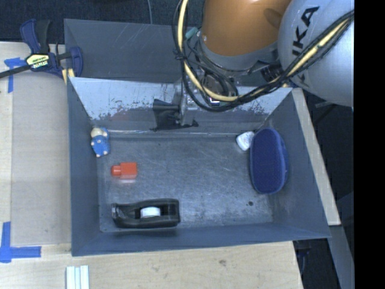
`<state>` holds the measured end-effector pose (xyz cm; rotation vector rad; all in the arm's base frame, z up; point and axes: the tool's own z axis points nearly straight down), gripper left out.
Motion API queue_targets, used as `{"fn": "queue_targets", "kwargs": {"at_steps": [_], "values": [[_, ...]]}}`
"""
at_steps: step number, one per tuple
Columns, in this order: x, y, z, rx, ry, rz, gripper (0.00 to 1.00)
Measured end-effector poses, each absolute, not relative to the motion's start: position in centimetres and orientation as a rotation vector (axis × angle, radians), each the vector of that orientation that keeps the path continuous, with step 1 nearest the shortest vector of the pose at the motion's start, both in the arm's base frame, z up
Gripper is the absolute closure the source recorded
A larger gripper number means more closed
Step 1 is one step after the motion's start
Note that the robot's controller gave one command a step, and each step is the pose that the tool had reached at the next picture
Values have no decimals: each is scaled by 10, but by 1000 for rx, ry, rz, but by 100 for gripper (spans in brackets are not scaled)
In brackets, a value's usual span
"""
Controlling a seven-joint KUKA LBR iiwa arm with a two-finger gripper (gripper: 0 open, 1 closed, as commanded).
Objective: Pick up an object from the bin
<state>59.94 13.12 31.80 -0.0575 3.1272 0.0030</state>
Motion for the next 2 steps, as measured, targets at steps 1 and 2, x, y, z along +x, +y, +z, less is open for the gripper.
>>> {"fn": "queue_targets", "kwargs": {"at_steps": [1,2], "values": [[576,173,321,-23,3139,3,100],[602,141,326,-204,3128,0,100]]}}
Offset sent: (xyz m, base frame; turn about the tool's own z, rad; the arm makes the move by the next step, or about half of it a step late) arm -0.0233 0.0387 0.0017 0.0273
